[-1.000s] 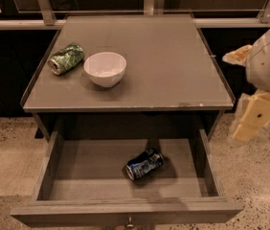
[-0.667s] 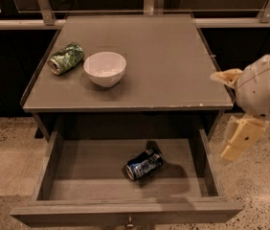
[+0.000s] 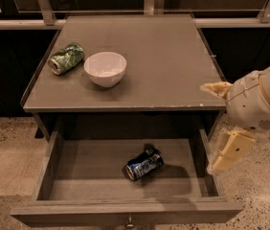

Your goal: Pick pepsi can from top drawer and place on counter

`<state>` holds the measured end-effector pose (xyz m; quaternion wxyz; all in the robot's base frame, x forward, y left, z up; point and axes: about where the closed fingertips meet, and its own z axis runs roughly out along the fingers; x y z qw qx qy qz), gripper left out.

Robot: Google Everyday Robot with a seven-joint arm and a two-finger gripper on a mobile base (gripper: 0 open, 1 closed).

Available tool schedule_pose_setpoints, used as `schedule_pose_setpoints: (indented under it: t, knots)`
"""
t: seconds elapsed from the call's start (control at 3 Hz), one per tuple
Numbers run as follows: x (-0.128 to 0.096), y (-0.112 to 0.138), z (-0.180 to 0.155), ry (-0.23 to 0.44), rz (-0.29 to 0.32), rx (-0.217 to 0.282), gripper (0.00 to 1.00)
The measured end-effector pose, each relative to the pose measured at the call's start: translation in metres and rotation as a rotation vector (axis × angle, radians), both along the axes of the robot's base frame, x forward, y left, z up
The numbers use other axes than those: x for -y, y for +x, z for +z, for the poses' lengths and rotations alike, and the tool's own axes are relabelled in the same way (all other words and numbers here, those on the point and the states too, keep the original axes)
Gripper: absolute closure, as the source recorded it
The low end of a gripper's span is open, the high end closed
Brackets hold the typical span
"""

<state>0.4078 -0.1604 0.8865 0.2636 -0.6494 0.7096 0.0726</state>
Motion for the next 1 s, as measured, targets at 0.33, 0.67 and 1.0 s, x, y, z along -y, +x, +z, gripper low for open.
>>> schedule_pose_setpoints:
  t: [0.33, 0.67, 1.0]
  knots:
    - [-0.005, -0.015, -0.029, 0.066, 0.006, -0.021, 0.0]
    - [-0.017, -0.039, -0.075, 0.187, 0.019, -0.06, 0.0]
    - [-0.025, -0.049, -0.109, 0.281, 0.005, -0.06, 0.0]
